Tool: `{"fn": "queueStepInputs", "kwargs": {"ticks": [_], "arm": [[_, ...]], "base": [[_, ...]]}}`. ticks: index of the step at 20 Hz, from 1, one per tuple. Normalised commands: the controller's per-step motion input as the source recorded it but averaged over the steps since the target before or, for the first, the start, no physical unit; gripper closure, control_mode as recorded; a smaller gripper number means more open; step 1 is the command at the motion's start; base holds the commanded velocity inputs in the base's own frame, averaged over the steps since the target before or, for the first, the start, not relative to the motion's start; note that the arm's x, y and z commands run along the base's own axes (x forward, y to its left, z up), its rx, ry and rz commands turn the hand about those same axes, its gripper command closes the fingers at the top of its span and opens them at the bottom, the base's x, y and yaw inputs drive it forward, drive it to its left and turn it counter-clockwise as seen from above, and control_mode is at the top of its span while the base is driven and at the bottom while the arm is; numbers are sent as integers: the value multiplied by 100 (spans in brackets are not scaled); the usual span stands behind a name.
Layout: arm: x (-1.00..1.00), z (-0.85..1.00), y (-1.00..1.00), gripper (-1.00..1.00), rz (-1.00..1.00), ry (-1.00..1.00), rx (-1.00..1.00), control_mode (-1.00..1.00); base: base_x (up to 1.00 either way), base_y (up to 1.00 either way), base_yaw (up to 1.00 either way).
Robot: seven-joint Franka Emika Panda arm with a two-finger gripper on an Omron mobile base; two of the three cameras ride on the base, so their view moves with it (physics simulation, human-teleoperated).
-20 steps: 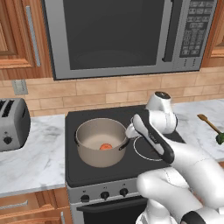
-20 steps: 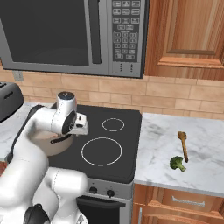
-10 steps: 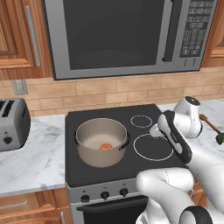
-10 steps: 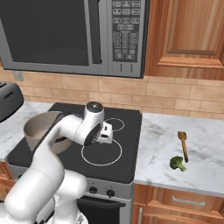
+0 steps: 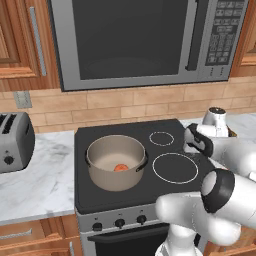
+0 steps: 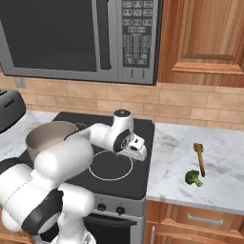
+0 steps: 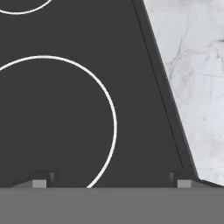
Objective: Put the broccoli and squash in the pot. Retrieve the spatula and lightly stir the vegetables in the pot.
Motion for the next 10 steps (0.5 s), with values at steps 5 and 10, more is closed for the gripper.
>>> {"fn": "queueStepInputs", "kwargs": {"ticks": [5, 10], "arm": [[84, -22, -75, -100, -14, 47, -17, -100], [-7, -13, -92, -100, 5, 3, 4, -100]], "base": [[0, 0, 0], [0, 0, 0]]}}
